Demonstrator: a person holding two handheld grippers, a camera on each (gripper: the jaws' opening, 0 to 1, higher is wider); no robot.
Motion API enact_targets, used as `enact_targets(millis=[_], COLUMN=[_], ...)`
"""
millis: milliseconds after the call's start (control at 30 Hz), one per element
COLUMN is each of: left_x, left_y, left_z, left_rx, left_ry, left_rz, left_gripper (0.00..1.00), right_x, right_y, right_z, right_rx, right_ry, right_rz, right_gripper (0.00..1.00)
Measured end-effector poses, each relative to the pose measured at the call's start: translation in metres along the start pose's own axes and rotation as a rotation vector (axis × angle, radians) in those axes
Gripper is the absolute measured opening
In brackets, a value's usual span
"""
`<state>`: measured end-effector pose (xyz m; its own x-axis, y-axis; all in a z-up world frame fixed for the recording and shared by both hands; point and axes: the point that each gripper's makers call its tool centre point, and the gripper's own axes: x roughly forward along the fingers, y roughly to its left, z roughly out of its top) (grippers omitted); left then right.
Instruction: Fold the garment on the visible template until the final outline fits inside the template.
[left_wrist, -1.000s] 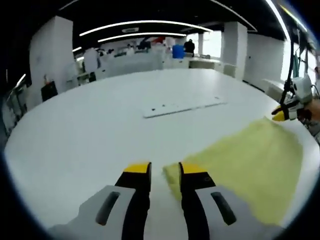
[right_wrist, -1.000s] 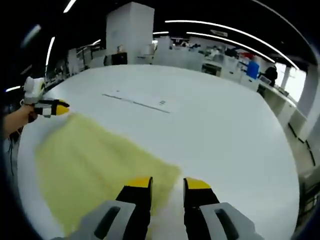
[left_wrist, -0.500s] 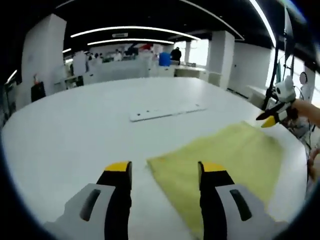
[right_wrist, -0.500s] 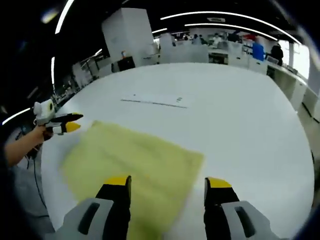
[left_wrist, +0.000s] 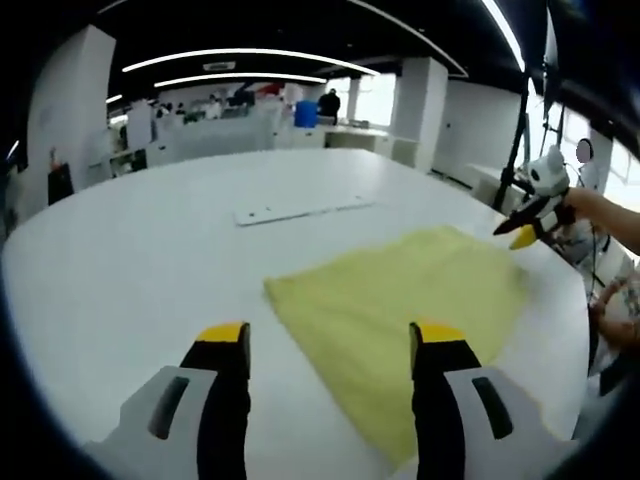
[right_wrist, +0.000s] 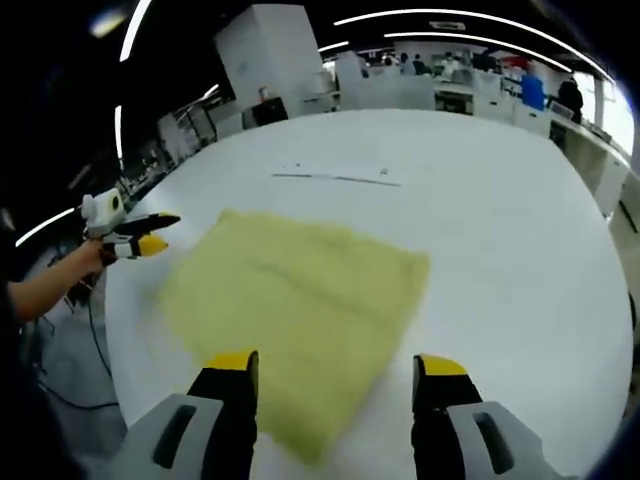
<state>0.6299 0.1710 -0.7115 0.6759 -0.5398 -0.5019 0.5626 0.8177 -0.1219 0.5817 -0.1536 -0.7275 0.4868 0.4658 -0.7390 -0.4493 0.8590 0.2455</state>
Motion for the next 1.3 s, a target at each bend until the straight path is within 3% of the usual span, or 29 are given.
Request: enact_targets(millis=[267, 567, 733, 1067, 1233, 1300], left_x=[-0.019, -0.032, -0.038, -0.037, -0.038, -0.038], left_y=[-0.019, -0.031, -0.039, -0.044, -0.046, -0.044], left_z=[-0.016, -0.035, -0.046, -0.073, -0.083, -0.083], left_rx=[-0.03, -0.038, -0.067, -0.11, -0.205, -0.188], left_ry=[0.017, 0.036, 0.032, 0.088, 0.116, 0.104], left_rz=[-0.041, -0.064, -0.074, -0.08, -0.099, -0.093], left_gripper=[0.59, 0.56, 0.52, 0.38, 0.21, 0.17], right_x=[-0.013, -0.019, -0.021, -0.019, -0.016, -0.016], right_y=[0.01, 0.016, 0.022, 0.024, 0.011, 0.01], right_z=[-0.027, -0.048, -0.058, -0.068, -0.069, -0.069], right_rx=[-0.016, -0.017, -0.009, 0.023, 0.045, 0.071], right_ry=[0.042, 0.033, 0.025, 0.006, -0.017, -0.029], right_rz=[0.034, 0.056, 0.07, 0.083, 0.053, 0.052], right_gripper=[0.58, 0.53, 0.46, 0.32, 0.16, 0.11])
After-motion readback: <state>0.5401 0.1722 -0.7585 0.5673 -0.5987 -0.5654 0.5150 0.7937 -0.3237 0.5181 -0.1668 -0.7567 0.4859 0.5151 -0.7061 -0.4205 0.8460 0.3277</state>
